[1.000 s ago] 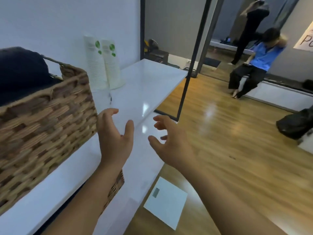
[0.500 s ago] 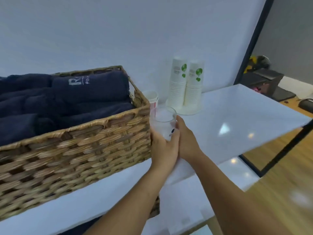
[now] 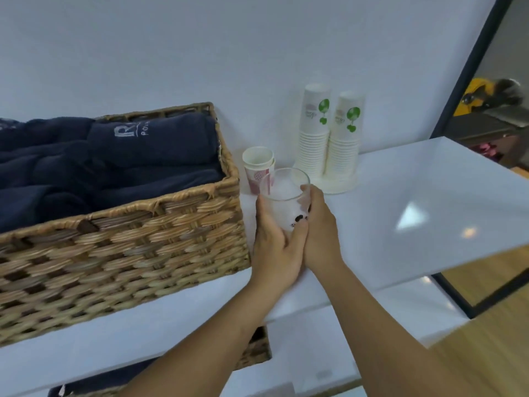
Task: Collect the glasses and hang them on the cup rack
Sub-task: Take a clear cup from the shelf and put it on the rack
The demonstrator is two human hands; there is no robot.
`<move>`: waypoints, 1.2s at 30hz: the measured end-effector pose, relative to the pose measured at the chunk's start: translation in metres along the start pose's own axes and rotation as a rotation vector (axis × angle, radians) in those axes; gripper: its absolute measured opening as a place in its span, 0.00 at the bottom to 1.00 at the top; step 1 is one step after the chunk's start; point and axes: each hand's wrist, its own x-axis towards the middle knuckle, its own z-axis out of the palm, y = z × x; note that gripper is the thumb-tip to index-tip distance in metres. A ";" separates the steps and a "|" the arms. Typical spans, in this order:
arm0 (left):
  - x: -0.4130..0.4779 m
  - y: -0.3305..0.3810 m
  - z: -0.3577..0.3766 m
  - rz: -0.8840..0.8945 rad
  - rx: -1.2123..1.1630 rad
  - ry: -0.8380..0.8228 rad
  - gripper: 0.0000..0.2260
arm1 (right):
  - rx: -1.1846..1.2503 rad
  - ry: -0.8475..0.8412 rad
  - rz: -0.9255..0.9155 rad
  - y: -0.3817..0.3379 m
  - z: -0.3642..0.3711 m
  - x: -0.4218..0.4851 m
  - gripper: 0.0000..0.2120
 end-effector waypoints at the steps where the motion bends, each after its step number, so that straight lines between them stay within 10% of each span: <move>1: -0.007 0.006 -0.002 0.042 -0.048 -0.040 0.37 | -0.004 0.064 -0.039 -0.003 -0.005 -0.008 0.29; 6: -0.065 0.034 -0.051 0.169 -0.189 -0.105 0.35 | 0.069 0.227 -0.257 -0.040 -0.023 -0.065 0.40; 15: -0.174 0.058 -0.249 0.402 -0.142 0.276 0.34 | 0.200 0.200 -0.756 -0.194 0.068 -0.170 0.43; 25: -0.356 -0.020 -0.472 0.100 -0.238 0.757 0.37 | 0.356 -0.735 -0.734 -0.322 0.241 -0.353 0.46; 36: -0.495 -0.082 -0.622 0.025 -0.519 1.080 0.30 | 0.656 -1.253 -0.591 -0.414 0.387 -0.472 0.46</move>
